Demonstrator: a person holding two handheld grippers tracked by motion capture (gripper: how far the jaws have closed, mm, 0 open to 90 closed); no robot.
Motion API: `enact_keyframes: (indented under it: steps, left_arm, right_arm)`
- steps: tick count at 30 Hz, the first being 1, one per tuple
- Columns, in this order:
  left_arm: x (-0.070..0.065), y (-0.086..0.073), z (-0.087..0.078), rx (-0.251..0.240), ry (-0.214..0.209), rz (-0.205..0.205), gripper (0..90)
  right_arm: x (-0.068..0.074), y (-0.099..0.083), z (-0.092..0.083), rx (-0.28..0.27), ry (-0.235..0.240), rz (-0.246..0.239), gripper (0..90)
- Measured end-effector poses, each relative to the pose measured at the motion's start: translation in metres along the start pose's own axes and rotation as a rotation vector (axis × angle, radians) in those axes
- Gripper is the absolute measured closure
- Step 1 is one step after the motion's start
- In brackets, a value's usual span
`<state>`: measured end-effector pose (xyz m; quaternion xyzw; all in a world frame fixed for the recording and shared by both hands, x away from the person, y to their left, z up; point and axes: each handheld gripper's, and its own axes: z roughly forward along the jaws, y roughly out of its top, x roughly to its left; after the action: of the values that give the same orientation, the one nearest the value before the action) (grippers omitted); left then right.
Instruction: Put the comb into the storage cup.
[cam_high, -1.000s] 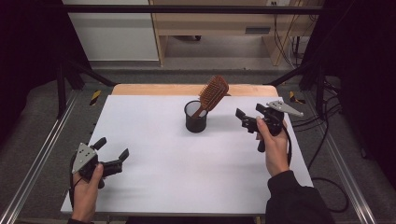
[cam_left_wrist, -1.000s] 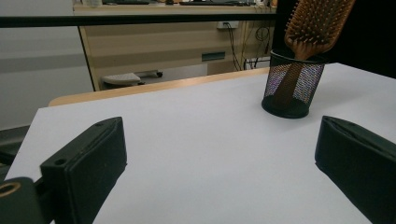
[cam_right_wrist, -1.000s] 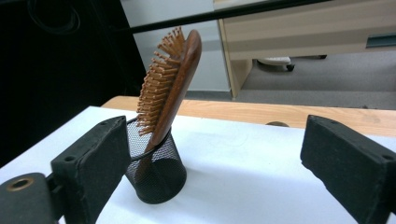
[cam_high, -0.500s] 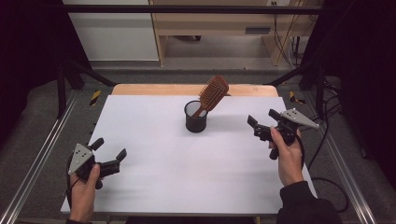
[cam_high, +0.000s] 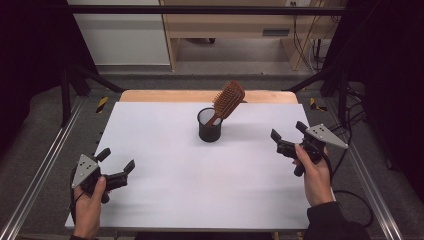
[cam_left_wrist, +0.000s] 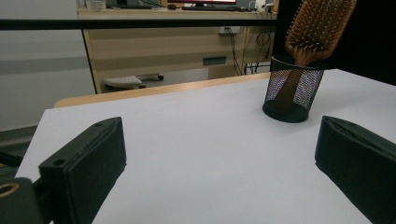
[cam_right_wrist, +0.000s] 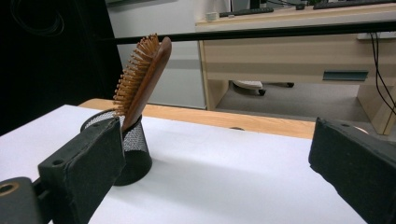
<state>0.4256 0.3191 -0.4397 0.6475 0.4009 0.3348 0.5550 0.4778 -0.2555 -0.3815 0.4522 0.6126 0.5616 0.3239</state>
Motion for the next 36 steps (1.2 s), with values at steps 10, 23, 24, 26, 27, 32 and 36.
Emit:
enact_keyframes:
  steps: [10,23,24,26,27,32,36]
  left_arm:
    - [-0.001,0.001,-0.003,-0.007,-0.004,0.0,2.2]
    - [0.002,0.001,-0.013,-0.017,-0.003,-0.004,2.1]
    - [0.002,0.0,-0.014,-0.019,-0.003,-0.005,2.2]
    - [0.003,0.0,-0.015,-0.02,-0.002,-0.007,2.2]
    - [0.003,0.0,-0.016,-0.021,-0.001,-0.008,2.2]
    - [0.004,0.0,-0.018,-0.032,-0.012,0.002,2.2]
    - [0.002,0.0,-0.018,-0.034,-0.019,0.009,2.2]
  right_arm:
    - [-0.006,-0.012,-0.014,0.001,-0.02,-0.027,6.6]
    - [-0.015,-0.034,-0.031,0.015,-0.038,-0.052,6.7]
    - [-0.016,-0.036,-0.032,0.016,-0.04,-0.053,6.3]
    - [-0.017,-0.04,-0.034,0.017,-0.042,-0.052,6.1]
    - [-0.018,-0.043,-0.036,0.016,-0.043,-0.054,6.1]
    - [-0.019,-0.051,-0.04,0.014,-0.04,-0.063,5.4]
    - [-0.018,-0.057,-0.043,0.012,-0.024,-0.069,5.0]
